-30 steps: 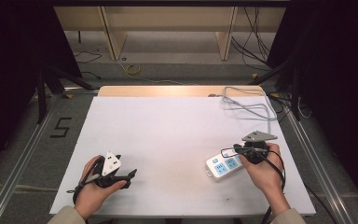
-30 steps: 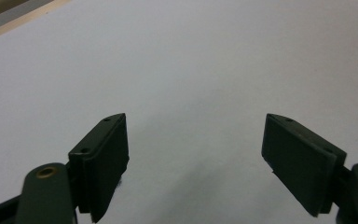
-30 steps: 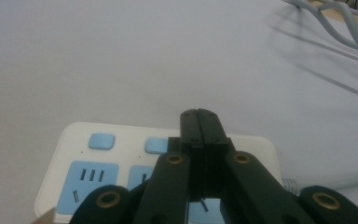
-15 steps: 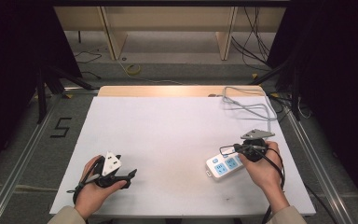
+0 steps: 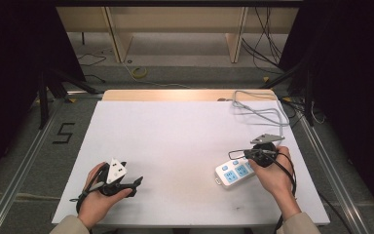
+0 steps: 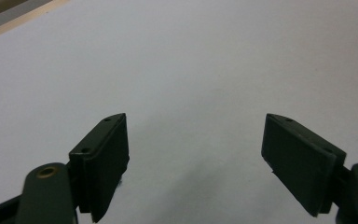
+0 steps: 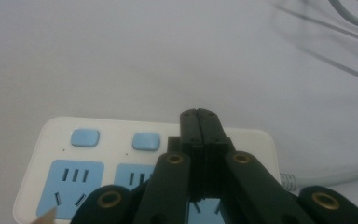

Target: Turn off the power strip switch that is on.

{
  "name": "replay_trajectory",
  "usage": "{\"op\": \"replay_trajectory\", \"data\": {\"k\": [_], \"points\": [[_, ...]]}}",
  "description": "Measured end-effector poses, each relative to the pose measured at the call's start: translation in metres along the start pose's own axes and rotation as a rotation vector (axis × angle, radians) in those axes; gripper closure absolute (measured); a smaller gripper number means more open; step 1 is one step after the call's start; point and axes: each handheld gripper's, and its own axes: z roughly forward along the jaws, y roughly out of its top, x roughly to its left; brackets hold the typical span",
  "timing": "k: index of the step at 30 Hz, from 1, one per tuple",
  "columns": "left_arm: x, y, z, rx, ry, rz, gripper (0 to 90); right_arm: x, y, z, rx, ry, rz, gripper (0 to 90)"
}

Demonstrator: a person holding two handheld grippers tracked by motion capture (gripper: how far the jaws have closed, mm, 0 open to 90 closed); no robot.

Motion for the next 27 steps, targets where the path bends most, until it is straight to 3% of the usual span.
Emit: {"op": "replay_trajectory", "data": {"k": [27], "points": [[-0.0008,-0.0001,0.0006,-0.001,-0.001,-0.005,22.7,-0.0038,0.0044,0.0102,0.058,-0.016,0.003,90.0]]}}
